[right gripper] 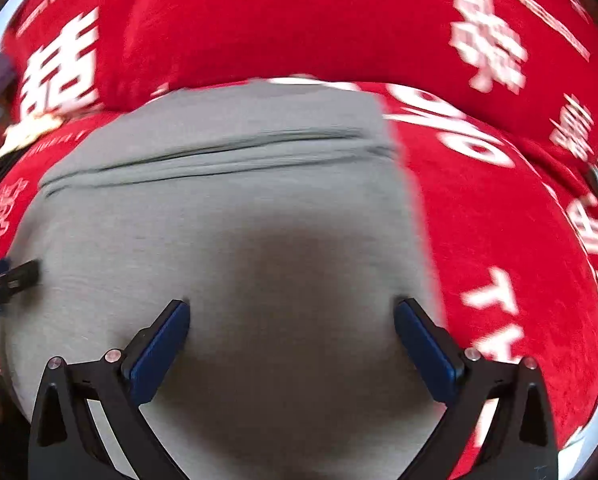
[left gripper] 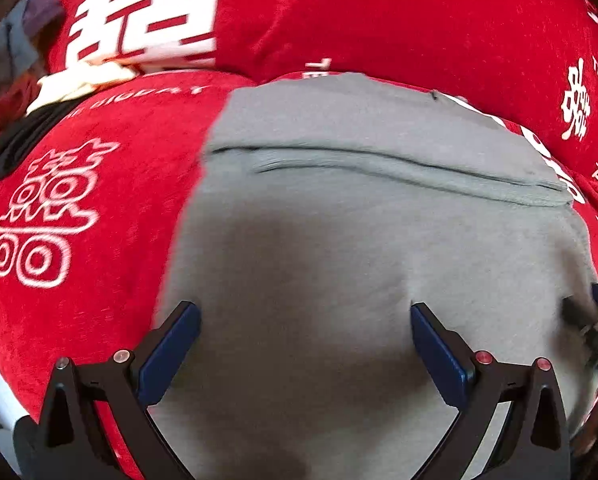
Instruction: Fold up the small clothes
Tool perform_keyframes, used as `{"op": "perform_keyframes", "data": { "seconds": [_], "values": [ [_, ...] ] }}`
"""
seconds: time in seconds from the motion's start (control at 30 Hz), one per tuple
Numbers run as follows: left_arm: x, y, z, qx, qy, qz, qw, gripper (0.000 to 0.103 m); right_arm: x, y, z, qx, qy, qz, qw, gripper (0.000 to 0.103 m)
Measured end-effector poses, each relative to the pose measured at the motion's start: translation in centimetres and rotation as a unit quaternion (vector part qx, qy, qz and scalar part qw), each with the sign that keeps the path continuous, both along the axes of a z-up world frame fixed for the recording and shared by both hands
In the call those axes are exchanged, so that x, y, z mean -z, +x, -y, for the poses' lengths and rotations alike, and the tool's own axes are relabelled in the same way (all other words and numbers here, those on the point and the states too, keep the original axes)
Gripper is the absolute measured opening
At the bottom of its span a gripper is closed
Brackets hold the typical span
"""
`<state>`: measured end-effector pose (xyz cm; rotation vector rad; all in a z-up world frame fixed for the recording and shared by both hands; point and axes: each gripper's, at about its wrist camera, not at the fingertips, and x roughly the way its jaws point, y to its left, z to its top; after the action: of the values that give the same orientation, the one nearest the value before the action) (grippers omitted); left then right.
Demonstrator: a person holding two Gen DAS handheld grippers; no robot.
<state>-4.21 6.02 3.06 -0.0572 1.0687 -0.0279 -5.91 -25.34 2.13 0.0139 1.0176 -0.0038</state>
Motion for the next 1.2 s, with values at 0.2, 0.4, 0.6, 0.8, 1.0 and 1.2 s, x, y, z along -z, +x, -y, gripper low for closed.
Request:
{"op": "perform_keyframes", "data": {
  "seconds": [0.2,0.4,0.6,0.8,1.0,1.2],
  "values": [
    [-3.4,2.3,-1.8,-0.032,-0.01,0.031,0.999,0.103,-4.7,2.0,4.3,0.091,0.003,0.028,0.995,0.102],
    [-3.9,10.5,2.1,-0.052,-0.018,0.001,0.9985,0.103,-5.8,12.3,-2.1,0.039,0.027,0.013,0.999,0.102],
    [-0.8,15.6,3.5,-0.074,-0.004,-0.056,0.9957,0.103,-0.4,19.9,-6.5,0.002,0.002,-0.082,0.997,0.102],
    [0.4,16.1,1.5,-0.04,0.003,-0.058,0.9975,0.103,0.1,20.0,-0.5,0.018,-0.034,-0.076,0.996,0.102],
    [-2.2,14.0,-3.0,-0.058,0.009,-0.036,0.9976,0.103,-2.4,16.1,8.9,0.086,0.007,-0.064,0.994,0.102],
    [-2.2,6.2,-6.4,-0.08,-0.037,-0.044,0.9951,0.103,-4.5,7.3,11.7,0.088,0.043,-0.029,0.995,0.102]
  ]
}}
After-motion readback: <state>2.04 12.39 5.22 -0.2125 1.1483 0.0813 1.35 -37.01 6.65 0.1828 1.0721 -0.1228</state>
